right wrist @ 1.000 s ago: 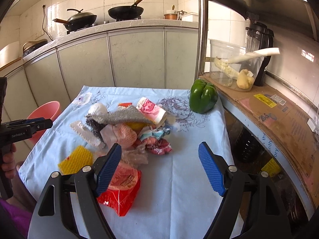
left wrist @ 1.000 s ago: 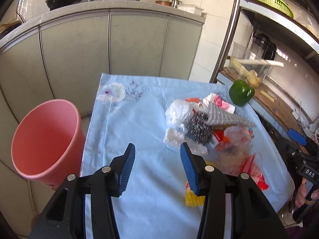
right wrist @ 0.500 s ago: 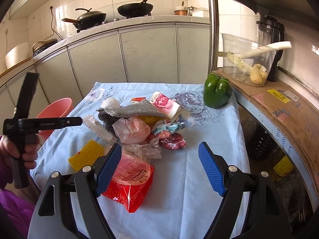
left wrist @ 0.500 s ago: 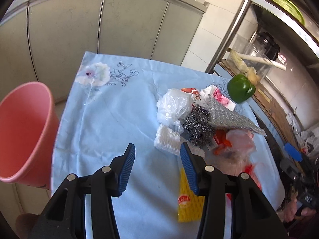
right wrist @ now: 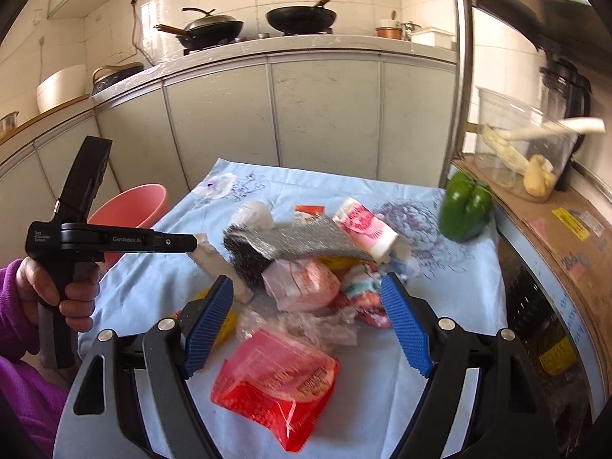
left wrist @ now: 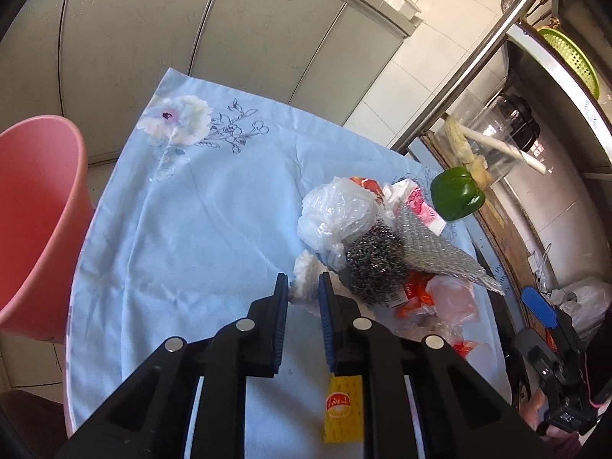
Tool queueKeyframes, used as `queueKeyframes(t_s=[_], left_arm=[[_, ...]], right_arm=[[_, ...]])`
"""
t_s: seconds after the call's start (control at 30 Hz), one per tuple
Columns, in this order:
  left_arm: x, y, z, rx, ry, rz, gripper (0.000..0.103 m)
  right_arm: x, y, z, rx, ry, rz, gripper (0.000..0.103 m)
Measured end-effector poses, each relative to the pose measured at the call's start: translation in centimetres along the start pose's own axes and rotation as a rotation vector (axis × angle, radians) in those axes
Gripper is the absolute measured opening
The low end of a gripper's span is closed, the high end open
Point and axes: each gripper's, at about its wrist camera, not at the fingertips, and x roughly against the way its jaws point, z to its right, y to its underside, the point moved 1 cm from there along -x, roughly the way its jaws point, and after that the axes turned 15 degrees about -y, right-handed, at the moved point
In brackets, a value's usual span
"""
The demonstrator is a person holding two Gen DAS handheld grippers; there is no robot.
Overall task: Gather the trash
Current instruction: 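Grasp the white foam piece with the left gripper while the right gripper grasps the grey scouring pad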
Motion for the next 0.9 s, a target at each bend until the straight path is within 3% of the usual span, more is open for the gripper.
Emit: queueKeyframes(t_s=[0.17, 0.33, 0.47, 0.57, 0.9], left_arm=[[2.4, 0.3, -0.5, -0.010, 0.003, 0.039, 0.014], [3.8, 0.5, -1.7, 0.011, 0.013, 0.051, 0.013], [4.5, 0.6, -2.3, 0.022, 0.018, 0.062, 0.012], [5.1, 0.7, -2.5, 0.025, 0.030, 0.073, 0.012], [8.9, 0.3, -2.4, 0.004, 0.071, 0.167, 0.012]], right_arm=[[-1.7, -1.2, -1.1, 0.083, -0.020, -0.015, 0.079], [-4.0, -1.7, -1.7, 0.178, -0.012, -0.083, 0.055], [-4.8, -1.7, -1.7, 0.186, -0.032, -0.116, 0.022], [-4.3, -1.8, -1.6, 0.167, -0.039, -0.110, 0.011], [0.2, -4.0, -1.7, 0.109, -0.048, 0.012, 0.008]])
